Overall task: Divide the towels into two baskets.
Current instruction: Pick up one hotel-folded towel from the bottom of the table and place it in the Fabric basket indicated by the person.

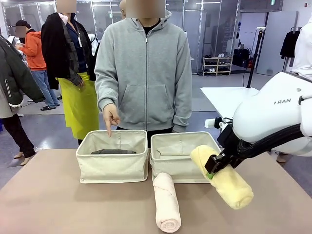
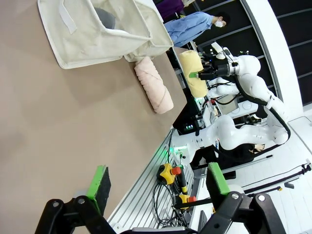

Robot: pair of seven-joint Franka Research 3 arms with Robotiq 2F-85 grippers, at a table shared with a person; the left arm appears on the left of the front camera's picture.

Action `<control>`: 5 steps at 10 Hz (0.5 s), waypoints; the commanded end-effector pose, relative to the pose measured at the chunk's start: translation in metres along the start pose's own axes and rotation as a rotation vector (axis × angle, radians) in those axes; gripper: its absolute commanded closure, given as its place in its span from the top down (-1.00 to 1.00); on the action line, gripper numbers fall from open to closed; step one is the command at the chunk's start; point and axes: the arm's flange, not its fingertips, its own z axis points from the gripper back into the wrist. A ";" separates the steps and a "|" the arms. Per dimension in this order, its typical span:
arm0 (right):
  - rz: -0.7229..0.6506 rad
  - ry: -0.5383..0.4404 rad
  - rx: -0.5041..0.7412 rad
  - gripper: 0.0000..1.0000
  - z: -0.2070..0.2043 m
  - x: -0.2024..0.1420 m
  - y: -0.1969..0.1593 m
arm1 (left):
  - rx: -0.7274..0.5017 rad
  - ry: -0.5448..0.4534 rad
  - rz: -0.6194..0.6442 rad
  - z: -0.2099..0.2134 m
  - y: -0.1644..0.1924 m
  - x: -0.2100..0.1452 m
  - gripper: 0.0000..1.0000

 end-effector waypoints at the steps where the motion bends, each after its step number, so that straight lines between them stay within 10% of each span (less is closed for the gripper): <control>1: -0.007 0.010 -0.006 -0.19 -0.005 0.001 -0.002 | -0.011 -0.009 0.009 0.002 -0.004 -0.002 1.00; 5: -0.010 0.019 0.001 -0.18 -0.007 -0.002 -0.006 | -0.011 -0.009 0.009 0.002 -0.004 -0.002 1.00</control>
